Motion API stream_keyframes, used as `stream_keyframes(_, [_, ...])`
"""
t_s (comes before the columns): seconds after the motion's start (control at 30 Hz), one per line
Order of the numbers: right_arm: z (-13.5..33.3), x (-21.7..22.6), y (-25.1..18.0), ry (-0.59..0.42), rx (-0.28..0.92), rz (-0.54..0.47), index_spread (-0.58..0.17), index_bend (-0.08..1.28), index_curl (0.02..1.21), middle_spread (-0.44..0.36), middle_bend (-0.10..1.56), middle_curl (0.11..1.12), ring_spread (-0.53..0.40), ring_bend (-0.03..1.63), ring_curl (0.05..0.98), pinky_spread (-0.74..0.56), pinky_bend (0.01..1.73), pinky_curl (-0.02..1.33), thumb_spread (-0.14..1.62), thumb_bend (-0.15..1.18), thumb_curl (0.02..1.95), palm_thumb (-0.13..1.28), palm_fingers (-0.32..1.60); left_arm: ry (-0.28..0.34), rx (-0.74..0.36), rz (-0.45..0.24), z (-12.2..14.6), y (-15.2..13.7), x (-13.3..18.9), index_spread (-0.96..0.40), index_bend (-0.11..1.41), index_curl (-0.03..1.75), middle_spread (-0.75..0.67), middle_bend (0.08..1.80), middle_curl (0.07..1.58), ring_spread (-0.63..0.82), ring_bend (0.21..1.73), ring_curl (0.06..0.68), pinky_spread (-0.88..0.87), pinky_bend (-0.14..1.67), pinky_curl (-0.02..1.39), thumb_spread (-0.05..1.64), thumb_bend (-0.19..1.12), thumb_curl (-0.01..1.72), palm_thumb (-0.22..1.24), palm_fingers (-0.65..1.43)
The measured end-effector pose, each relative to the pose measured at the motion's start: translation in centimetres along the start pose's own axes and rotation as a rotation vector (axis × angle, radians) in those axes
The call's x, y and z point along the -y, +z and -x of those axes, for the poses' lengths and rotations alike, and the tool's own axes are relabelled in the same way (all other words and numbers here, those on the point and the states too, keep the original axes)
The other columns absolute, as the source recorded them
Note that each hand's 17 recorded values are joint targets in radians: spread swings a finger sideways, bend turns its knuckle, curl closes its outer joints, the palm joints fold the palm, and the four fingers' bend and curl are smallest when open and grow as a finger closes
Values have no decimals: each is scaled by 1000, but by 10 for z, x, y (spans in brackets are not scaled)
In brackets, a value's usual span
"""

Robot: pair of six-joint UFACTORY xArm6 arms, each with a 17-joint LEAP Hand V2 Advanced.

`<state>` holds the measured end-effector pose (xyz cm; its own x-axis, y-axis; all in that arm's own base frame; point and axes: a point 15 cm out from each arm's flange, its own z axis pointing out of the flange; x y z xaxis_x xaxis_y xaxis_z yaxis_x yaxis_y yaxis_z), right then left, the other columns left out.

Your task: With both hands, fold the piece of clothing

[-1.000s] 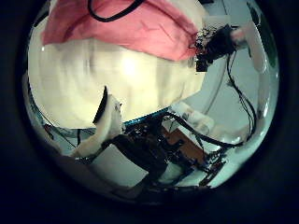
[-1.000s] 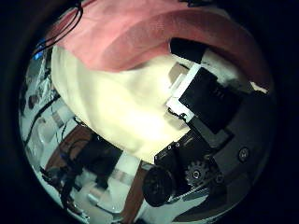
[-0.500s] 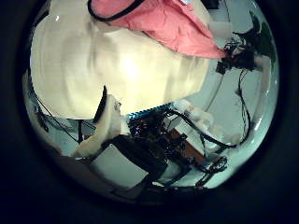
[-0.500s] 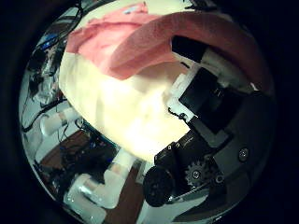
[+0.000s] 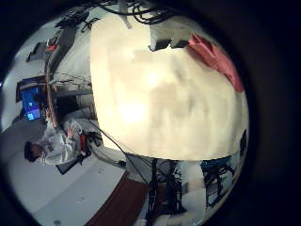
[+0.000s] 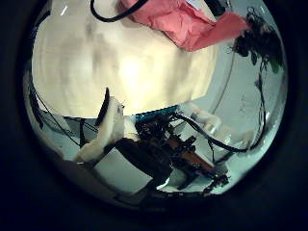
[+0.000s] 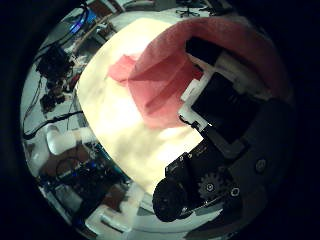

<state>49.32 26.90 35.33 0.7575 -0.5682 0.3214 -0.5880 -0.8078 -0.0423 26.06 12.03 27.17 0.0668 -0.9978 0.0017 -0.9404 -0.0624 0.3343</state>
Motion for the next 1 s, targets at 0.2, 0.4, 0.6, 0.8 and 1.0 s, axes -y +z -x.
stream_keyframes(0.2, [61,47,31,-63,100,-5,-215,1106,780,-108,1292,721,-177,1371,588,-330,1231,596,986,-1,812,1161,1207,-13,-7,-7,3,3,-7,144,153,276,313,214,349,529,478,208,469,384,306,1209,-13,376,603,61])
stream_keyframes(0.4, [94,90,90,2,260,-87,-213,1102,775,-107,1296,717,-178,1370,588,-335,1230,590,999,-34,820,1094,1197,-22,-5,-22,2,1,-13,142,153,276,303,217,351,527,475,208,470,387,308,1213,-15,380,605,65])
stream_keyframes(0.6, [69,82,133,58,303,-64,-264,900,735,-131,1203,669,-236,1275,540,-502,1100,527,1061,-19,772,932,933,-27,-3,-32,2,-2,-15,143,155,276,297,218,352,518,475,210,461,384,309,1214,-15,385,615,72])
stream_keyframes(0.8, [63,87,111,31,377,-149,-344,575,632,-157,871,567,-249,1111,491,-329,1029,514,1084,-5,752,973,86,-28,-1,-31,-2,-3,-20,143,153,276,289,219,354,516,481,211,457,382,308,1212,-15,386,612,74])
stream_keyframes(1.0, [14,65,38,56,355,-257,-409,408,481,-101,596,436,-80,892,368,104,1015,443,1060,-12,744,1009,-46,-25,0,-38,-7,-7,-22,136,155,277,286,218,354,521,483,210,456,379,307,1208,-15,390,616,78])
